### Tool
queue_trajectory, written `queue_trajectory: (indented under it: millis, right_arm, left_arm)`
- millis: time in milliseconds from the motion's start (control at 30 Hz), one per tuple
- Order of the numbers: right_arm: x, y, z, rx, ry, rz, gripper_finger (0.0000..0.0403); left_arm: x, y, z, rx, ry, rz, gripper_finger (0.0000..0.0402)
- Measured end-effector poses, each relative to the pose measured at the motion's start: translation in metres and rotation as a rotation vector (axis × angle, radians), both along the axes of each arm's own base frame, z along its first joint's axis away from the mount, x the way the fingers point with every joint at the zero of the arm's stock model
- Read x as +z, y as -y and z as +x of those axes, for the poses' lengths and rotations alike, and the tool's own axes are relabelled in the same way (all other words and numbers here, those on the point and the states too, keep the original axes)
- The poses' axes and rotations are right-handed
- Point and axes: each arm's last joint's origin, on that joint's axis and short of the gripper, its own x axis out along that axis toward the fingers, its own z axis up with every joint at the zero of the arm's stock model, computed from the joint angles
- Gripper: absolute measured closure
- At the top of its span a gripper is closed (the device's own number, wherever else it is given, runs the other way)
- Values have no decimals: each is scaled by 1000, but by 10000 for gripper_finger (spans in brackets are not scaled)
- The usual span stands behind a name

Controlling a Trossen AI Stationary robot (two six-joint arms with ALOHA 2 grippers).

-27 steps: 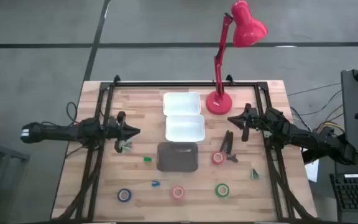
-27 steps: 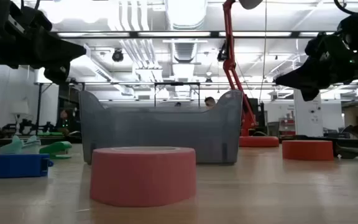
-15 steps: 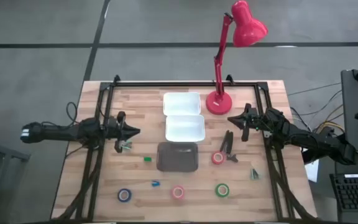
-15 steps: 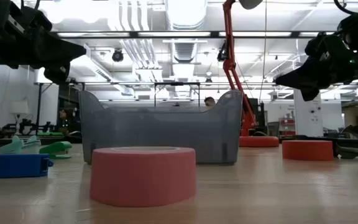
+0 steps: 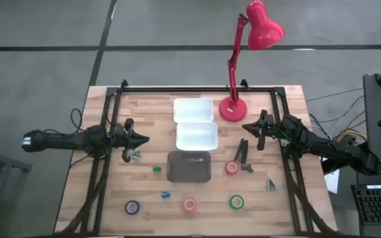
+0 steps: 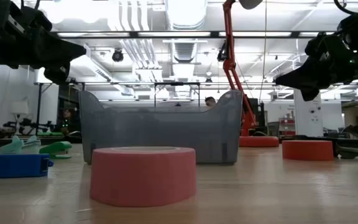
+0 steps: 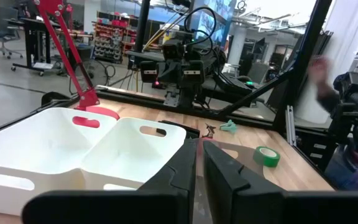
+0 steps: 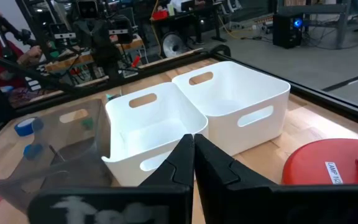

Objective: Pick and place Stapler, Stapler remover, tape

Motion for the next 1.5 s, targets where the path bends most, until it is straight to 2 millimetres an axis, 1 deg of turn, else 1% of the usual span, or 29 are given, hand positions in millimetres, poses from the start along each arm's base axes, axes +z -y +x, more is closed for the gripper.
queue_trajectory:
  millis: [1033, 1267, 1400, 1500]
  right_arm:
    - [1, 1, 0, -18, 11, -2, 394]
    - [6, 1, 1, -29, 86, 106, 394]
    - [7, 1, 2, -27, 126, 216, 394]
    - [10, 0, 3, 18, 159, 279, 394]
  left_arm:
    - [0, 0, 0, 0, 0, 0, 371]
    - [0, 0, 0, 0, 0, 0, 371]
    - [0, 0, 0, 0, 0, 0, 371]
    - [0, 0, 0, 0, 0, 0, 371]
